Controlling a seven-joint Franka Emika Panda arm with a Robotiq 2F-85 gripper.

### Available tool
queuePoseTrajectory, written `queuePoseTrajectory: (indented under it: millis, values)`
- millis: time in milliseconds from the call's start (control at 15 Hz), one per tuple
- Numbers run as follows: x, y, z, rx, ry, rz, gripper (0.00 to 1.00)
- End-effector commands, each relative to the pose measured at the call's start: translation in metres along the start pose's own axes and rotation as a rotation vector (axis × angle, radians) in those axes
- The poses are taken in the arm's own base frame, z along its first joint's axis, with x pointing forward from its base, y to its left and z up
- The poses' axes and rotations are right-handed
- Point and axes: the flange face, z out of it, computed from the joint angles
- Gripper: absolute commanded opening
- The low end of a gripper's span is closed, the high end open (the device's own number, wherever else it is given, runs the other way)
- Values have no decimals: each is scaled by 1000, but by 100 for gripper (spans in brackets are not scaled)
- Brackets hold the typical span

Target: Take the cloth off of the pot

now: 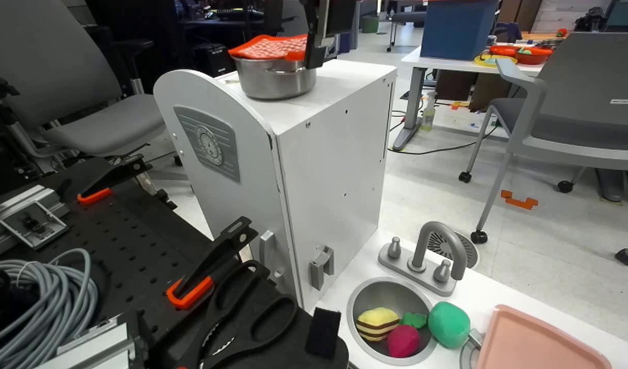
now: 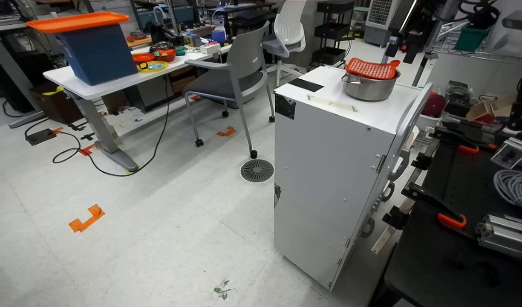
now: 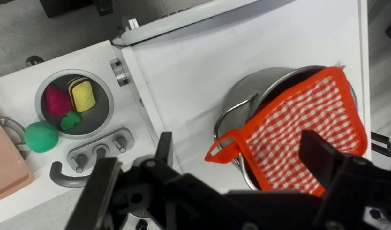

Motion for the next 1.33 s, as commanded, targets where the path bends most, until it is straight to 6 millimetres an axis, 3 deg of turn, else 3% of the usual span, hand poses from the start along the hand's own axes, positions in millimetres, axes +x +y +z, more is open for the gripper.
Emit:
queuePoseTrajectory:
  millis: [0, 333, 467, 800, 1000, 1133, 1267]
  values:
    - [9, 3, 3, 24, 12, 17, 100]
    - [19, 7, 6, 9, 14, 38, 100]
    - [24, 7, 9, -2, 16, 38, 74]
    - [32, 18, 9, -10, 18, 38, 35]
    - [32, 10, 10, -6, 21, 35, 12]
    - [31, 5, 10, -4, 21, 27, 0]
    - [31, 2, 10, -2, 21, 19, 3]
